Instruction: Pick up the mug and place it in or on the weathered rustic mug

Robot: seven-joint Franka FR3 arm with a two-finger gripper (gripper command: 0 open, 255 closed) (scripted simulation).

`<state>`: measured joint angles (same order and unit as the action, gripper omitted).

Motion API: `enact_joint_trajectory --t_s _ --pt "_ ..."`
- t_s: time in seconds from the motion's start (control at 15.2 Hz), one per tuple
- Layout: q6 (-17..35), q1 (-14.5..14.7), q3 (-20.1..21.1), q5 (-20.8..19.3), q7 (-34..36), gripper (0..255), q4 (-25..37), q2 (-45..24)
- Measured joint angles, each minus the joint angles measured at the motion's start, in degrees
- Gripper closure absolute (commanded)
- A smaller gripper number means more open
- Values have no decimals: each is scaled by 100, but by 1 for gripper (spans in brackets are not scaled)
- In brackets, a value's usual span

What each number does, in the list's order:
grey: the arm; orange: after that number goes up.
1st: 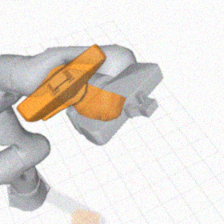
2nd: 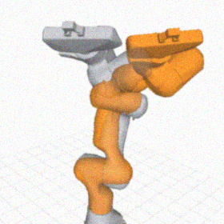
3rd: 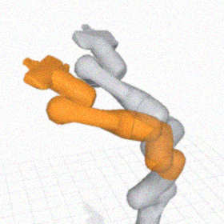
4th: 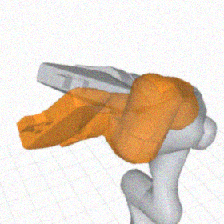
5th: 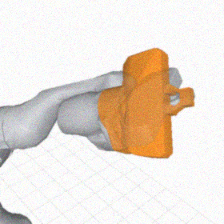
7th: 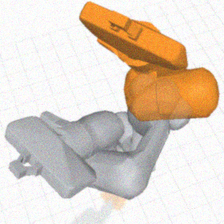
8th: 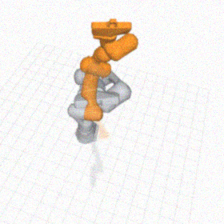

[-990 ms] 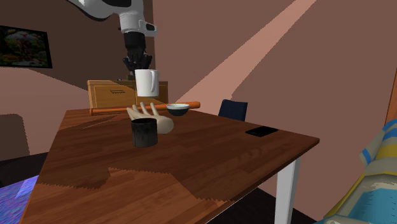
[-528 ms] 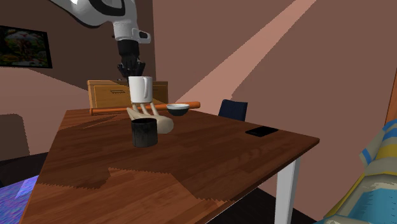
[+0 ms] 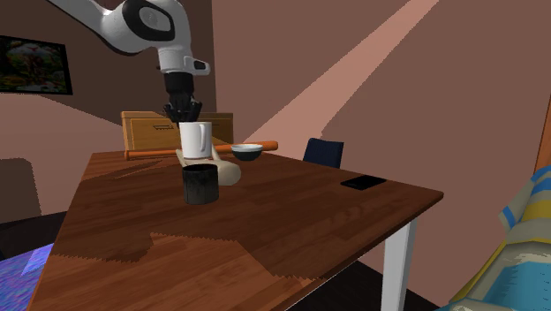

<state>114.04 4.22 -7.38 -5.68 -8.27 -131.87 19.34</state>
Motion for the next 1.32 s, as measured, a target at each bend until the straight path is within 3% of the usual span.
enact_joint_trajectory --t_s 0.33,0.73,0.79,1.19,1.32 --pt "385 -4 -16 -9 16 255 -281 -104" --pt "436 -5 -19 -9 14 255 -309 -118" --pt "438 -5 -19 -9 14 0 -308 -119" --pt "439 -6 -21 -10 13 0 -311 -123" --pt "192 2 -3 -1 14 0 -123 -59"
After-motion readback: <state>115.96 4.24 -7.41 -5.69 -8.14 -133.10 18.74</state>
